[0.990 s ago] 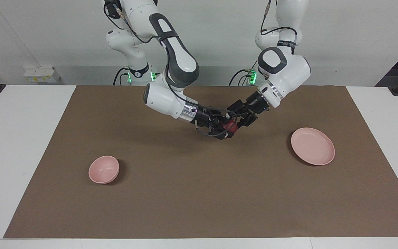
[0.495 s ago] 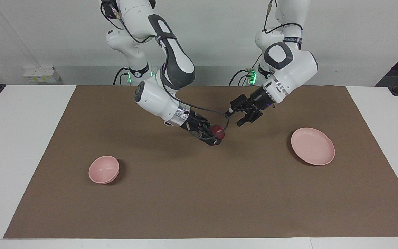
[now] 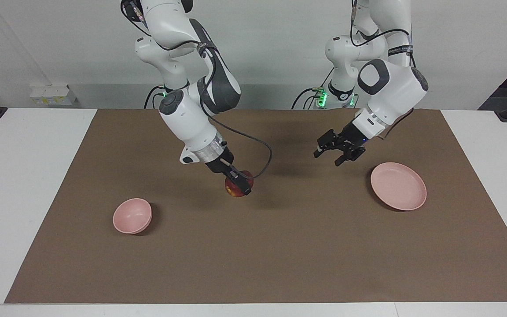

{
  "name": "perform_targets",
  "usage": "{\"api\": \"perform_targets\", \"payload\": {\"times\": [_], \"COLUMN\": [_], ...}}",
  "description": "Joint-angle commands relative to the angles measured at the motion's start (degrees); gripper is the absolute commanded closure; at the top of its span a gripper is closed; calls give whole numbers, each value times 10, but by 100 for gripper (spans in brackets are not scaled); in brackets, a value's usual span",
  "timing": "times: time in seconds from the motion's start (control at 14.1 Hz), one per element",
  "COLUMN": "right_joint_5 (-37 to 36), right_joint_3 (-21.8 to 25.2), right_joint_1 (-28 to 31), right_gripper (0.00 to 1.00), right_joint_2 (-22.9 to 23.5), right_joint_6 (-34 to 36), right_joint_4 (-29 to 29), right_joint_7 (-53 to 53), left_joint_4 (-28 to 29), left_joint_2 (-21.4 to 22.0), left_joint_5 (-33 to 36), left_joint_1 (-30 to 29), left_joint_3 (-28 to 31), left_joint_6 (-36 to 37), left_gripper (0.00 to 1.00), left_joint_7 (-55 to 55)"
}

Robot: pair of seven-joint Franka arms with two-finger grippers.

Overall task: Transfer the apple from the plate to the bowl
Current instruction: 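Carry the apple with the right gripper over the pink bowl while the left gripper withdraws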

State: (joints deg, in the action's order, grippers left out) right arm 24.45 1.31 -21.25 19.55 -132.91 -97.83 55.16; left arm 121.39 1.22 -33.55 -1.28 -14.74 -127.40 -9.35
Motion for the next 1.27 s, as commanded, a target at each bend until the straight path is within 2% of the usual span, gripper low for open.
{"api": "perform_targets", "payload": {"times": [0.0,0.14,0.21,0.49,0.71,0.99,1.2], "right_joint_5": [-59,-63,-67,-170,-189,-254,-259], "right_joint_3": [-5,-4,-3,-4,-4,-4,-4], "right_joint_1": [34,66,76,122,166,205,226], "right_gripper": [100,100,100,100,100,100,100], "right_joint_2": [-10,-12,-12,-20,-32,-41,-35], "right_joint_6": [5,5,5,11,6,-73,-132], "right_joint_4": [-1,-1,-1,-11,-42,-86,-119], "right_joint_7": [-74,-174,-222,-382,-520,-608,-625], "left_joint_4": [-37,-88,-114,-247,-333,-375,-382], "left_joint_2": [-3,-5,-9,-8,-7,-3,1], "left_joint_5": [127,218,241,310,316,318,319], "left_joint_1": [3,4,5,30,48,65,60], "left_joint_3": [37,61,72,130,150,176,178], "left_joint_6": [61,111,138,277,375,448,453], "left_gripper": [0,0,0,0,0,0,0], "left_joint_7": [6,6,7,5,3,3,6]}}
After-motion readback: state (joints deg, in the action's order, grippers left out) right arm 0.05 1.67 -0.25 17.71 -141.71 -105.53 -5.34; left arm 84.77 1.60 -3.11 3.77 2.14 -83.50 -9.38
